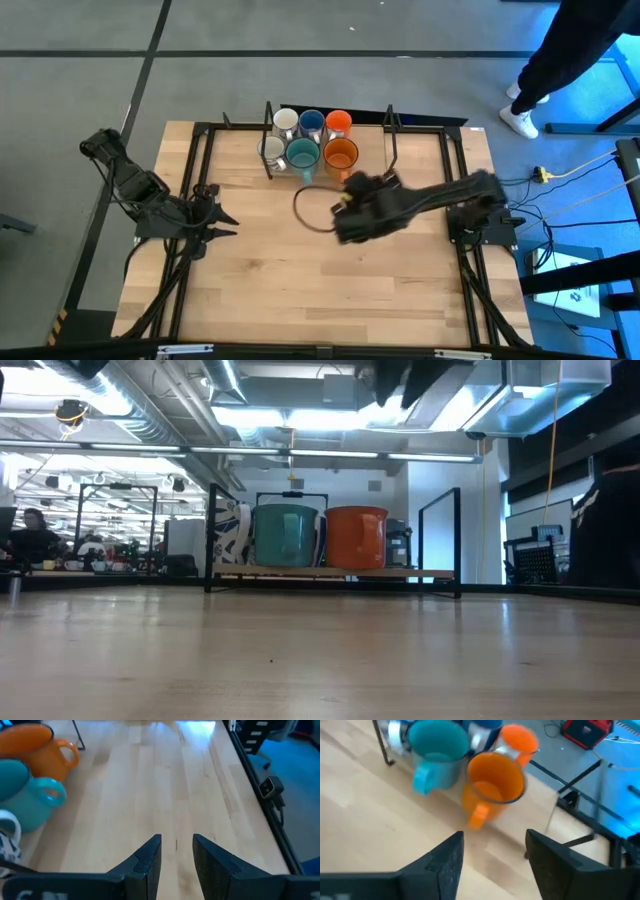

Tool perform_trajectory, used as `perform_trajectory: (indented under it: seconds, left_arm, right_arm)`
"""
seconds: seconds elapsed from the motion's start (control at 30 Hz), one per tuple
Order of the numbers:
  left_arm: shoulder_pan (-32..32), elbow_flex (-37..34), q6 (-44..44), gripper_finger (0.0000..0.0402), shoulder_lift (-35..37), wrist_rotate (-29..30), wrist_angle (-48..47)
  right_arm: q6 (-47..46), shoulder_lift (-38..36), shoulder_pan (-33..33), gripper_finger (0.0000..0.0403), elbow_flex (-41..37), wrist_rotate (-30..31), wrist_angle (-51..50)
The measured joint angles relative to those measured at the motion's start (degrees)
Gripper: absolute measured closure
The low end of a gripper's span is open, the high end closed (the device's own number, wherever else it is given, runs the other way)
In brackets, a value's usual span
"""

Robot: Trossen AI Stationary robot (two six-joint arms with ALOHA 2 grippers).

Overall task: Place coffee mugs
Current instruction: Return to Home Position

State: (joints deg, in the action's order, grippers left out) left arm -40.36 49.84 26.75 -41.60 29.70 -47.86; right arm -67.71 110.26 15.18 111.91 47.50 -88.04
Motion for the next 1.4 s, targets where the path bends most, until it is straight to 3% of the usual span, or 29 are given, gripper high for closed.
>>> perform_trajectory:
  seconds: [0.2,0.37,0.53,0.67,0.73,0.83,1.0,1.1,1.23,1.4]
  left_arm:
    - [4.8,0.0,-5.5,0.0296,-0.4,-1.0,4.0]
    - [10.6,0.0,-13.1,0.0296,-0.4,-2.7,5.7]
    - [14.5,-0.9,-18.9,0.0296,0.3,-4.8,8.1]
    - [18.2,-4.7,-19.6,0.0304,0.4,-12.2,20.0]
    - [20.3,-7.9,-18.9,0.0315,0.3,-15.0,27.3]
    - [23.6,-12.2,-16.7,0.034,0.6,-16.5,36.5]
    - [28.4,-18.5,-16.4,0.039,3.7,-17.2,44.2]
    - [30.6,-22.4,-14.6,0.0397,6.5,-17.5,46.6]
    - [31.2,-25.8,-6.9,0.0387,10.7,-19.0,45.6]
    - [31.2,-27.7,-7.5,0.0384,13.1,-14.7,41.5]
  right_arm:
    - [6.9,-14.3,0.0,0.0249,-10.8,0.9,6.9]
    - [17.5,-28.9,-0.2,0.0295,-30.6,-3.3,27.9]
    - [28.1,-43.5,-0.9,0.0351,-53.0,-11.8,55.1]
    - [35.0,-53.8,-2.9,0.0395,-67.7,-22.1,74.2]
    - [37.5,-59.1,-4.5,0.0397,-73.2,-29.0,80.4]
    - [38.1,-67.7,-6.7,0.039,-79.6,-35.2,86.2]
    - [42.7,-81.4,-7.0,0.0401,-89.5,-35.2,93.5]
    - [45.8,-88.2,-7.0,0.0397,-95.1,-35.1,97.0]
    - [46.7,-94.9,-7.0,0.0395,-99.8,-35.0,94.7]
    - [44.6,-99.0,-7.0,0.0395,-102.0,-36.2,92.2]
